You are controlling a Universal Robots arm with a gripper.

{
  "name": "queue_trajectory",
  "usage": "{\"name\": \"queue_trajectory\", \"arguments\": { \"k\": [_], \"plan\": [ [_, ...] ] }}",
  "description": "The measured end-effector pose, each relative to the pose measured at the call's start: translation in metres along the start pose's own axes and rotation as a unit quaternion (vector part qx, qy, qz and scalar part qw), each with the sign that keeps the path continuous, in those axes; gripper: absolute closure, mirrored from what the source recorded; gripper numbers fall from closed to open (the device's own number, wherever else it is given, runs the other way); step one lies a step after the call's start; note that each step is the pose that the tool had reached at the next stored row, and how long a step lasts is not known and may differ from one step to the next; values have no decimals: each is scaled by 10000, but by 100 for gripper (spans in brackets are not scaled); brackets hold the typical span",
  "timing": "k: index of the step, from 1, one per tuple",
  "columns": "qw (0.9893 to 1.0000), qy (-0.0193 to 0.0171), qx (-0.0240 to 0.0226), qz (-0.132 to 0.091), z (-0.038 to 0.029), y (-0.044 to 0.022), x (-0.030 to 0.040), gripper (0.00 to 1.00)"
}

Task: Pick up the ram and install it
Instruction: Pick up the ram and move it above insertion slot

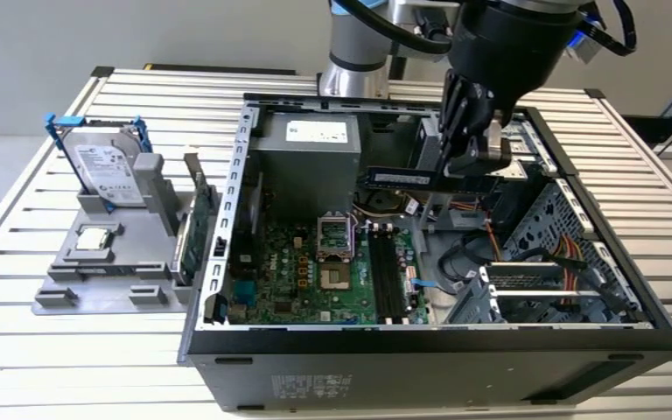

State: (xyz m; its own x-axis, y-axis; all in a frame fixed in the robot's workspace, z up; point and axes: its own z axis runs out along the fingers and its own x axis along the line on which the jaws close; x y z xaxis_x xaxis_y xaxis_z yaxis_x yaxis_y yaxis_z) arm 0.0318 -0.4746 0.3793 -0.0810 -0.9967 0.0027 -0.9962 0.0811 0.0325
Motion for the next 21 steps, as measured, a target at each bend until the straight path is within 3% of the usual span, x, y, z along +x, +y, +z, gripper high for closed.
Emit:
{"name": "queue_trajectory", "arguments": {
  "k": [8,10,21],
  "plan": [
    [10000,-2,0,74,-2,-54,-54,100],
    [10000,-3,0,95,-2,-60,-120,100],
    [9999,-3,0,101,-4,-85,-325,100]
  ]
}}
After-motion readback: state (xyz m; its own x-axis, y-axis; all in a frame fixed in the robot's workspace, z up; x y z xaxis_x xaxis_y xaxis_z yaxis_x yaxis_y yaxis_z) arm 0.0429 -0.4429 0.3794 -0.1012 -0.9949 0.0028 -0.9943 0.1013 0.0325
